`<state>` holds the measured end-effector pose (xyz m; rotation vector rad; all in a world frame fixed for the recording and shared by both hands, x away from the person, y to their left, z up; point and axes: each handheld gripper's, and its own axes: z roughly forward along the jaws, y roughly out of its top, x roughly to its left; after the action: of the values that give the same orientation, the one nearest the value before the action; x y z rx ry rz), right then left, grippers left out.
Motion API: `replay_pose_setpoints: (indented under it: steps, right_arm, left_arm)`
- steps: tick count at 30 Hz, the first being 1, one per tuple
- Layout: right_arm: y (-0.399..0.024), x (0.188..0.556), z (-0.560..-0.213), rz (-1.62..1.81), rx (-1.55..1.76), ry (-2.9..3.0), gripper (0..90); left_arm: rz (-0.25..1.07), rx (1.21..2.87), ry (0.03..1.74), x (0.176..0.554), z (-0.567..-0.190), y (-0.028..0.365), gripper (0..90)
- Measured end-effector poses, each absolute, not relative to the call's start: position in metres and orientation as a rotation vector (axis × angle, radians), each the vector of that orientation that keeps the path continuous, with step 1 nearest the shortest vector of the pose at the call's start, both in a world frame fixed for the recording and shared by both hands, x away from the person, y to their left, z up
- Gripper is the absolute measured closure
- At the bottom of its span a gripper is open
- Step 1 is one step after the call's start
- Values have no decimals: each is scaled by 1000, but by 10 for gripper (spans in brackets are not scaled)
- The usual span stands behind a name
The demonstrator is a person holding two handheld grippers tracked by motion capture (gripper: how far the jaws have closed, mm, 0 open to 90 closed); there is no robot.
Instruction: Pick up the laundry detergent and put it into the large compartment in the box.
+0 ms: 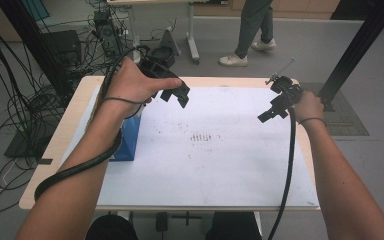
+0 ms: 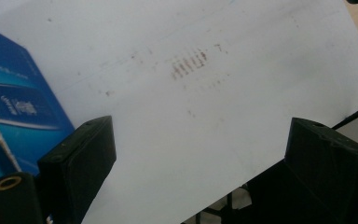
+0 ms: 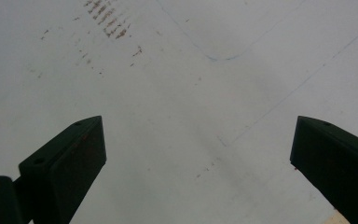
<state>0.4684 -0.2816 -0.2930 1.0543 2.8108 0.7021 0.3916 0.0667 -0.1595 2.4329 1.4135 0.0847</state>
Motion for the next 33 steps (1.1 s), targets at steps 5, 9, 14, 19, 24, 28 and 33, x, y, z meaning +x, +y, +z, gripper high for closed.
replay_pose_setpoints:
  steps: [5,9,14,19,24,28,33]
  right_arm:
    - [-282,468,-293,705,1054,2810,32]
    - [-282,468,-293,698,1058,2811,32]
    - [-282,468,-293,698,1050,2811,32]
    - [-282,468,-293,697,1048,2811,32]
    - [-281,468,-293,695,1051,2814,32]
    - [-280,468,-293,693,1048,2815,32]
    - [-281,465,-292,695,1050,2811,32]
  left_arm:
    - [61,2449,1378,390,-167,53,91]
    - [39,2463,1354,388,-174,44,92]
    - [18,2478,1341,388,-184,37,92]
    - [5,2485,1338,388,-193,33,93]
    - [0,2489,1339,387,-201,31,94]
    - [-11,2498,1337,387,-208,29,94]
    - [-25,2502,1333,387,-212,28,94]
